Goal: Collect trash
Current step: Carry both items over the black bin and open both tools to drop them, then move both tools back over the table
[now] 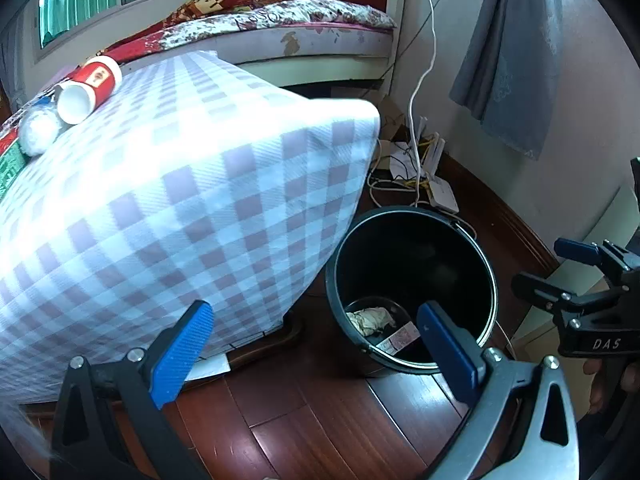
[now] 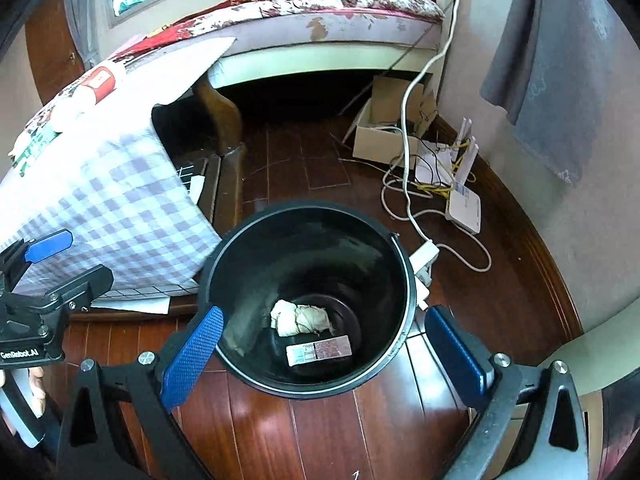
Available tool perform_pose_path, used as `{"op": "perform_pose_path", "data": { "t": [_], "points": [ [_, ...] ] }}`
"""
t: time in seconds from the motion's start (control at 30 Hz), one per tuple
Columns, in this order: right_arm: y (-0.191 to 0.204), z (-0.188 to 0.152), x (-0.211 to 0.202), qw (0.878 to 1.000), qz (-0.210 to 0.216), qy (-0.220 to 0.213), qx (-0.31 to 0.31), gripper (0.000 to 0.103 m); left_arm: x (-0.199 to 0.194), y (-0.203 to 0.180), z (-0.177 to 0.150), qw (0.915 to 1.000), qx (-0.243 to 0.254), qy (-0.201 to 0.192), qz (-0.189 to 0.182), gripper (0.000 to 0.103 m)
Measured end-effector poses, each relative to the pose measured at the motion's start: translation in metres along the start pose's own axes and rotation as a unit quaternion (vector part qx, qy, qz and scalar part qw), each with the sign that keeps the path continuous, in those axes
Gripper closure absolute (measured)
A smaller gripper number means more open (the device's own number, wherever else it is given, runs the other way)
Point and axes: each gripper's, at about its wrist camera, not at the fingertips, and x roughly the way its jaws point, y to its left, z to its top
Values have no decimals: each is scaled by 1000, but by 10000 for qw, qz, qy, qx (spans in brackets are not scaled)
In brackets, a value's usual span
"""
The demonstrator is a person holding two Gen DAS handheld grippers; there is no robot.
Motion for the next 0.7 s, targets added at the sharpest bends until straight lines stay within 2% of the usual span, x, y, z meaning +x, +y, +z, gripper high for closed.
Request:
{"op": "perform_pose_path", "data": {
  "t": [0.3,0.7],
  "points": [
    [26,4,-23,9997,79,-221,-58,1,-20,19,-1,9994,-166,-233,186,1],
    [81,26,-46,9963,326,-731,-328,1,-61,70,-3,9943,-575,-604,664,1]
  ]
}}
